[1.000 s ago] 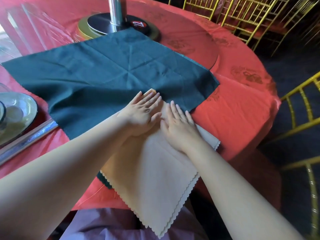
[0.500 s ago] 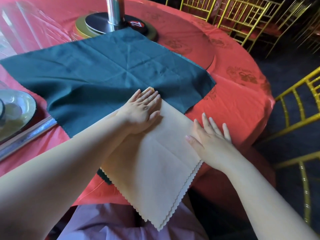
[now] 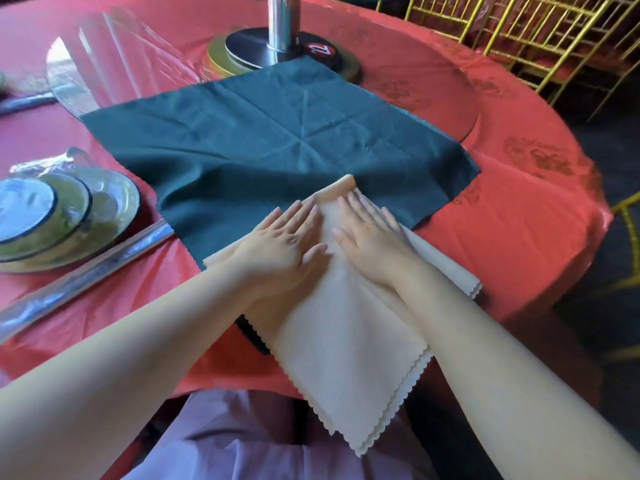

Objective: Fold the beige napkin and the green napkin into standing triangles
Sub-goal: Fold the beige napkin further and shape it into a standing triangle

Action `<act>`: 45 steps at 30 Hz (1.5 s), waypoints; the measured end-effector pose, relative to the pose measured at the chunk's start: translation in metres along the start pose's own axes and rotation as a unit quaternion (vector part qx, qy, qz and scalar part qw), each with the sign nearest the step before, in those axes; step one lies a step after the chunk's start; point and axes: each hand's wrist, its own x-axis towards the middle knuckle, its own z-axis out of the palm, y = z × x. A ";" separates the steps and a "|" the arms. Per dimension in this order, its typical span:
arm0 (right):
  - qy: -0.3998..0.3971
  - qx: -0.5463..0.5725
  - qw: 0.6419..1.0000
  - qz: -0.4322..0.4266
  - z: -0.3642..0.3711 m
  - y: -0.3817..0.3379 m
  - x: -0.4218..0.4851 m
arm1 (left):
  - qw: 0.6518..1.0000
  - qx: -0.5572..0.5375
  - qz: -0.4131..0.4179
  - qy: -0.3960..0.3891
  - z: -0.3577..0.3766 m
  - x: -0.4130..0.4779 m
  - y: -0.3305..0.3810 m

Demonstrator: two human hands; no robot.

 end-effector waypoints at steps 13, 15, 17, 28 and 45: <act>-0.002 0.005 1.000 -0.002 0.003 0.004 0.001 | 1.000 0.018 0.007 -0.017 -0.005 -0.046 -0.022; 0.009 0.011 1.000 -0.006 0.004 0.005 0.001 | 0.999 0.024 0.016 -0.024 -0.006 -0.053 -0.024; 0.049 0.041 0.998 -0.014 0.006 0.006 0.001 | 0.999 0.029 0.023 -0.026 -0.007 -0.056 -0.026; -0.114 0.245 0.953 -0.136 -0.022 0.023 -0.107 | 0.930 -0.269 0.250 -0.005 0.000 -0.086 0.014; -0.131 0.122 0.968 -0.177 -0.011 0.028 -0.134 | 0.941 -0.249 0.225 0.037 -0.002 -0.092 0.021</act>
